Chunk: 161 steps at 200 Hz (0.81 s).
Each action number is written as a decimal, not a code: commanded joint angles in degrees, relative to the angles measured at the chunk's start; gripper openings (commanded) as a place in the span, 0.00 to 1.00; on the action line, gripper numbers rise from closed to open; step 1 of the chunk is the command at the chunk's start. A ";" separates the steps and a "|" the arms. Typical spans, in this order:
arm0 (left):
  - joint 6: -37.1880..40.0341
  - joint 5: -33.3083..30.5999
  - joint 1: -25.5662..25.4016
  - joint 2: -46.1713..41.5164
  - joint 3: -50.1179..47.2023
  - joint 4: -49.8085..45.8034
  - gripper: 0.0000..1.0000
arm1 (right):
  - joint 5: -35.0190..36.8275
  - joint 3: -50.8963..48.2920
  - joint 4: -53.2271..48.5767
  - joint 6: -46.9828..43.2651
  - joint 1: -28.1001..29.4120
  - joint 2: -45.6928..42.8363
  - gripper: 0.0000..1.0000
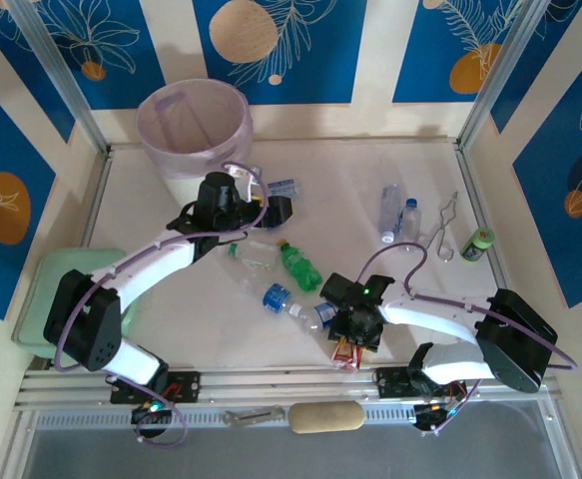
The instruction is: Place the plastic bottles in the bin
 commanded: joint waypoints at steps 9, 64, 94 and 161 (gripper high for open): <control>-0.76 -0.46 -0.39 -0.90 -0.66 0.59 1.00 | 1.45 1.48 -1.91 -0.65 -0.21 -1.42 0.56; -0.40 -2.18 -0.35 -2.06 -1.98 0.80 1.00 | 3.91 7.45 -5.22 -6.70 -5.40 -5.37 0.51; -0.27 -2.51 0.30 -2.28 -1.63 0.68 1.00 | 3.25 14.40 -4.47 -13.67 -12.78 -7.67 0.50; -2.80 6.34 2.46 0.10 0.30 2.54 1.00 | -3.87 29.10 10.41 -26.74 -26.68 2.08 0.49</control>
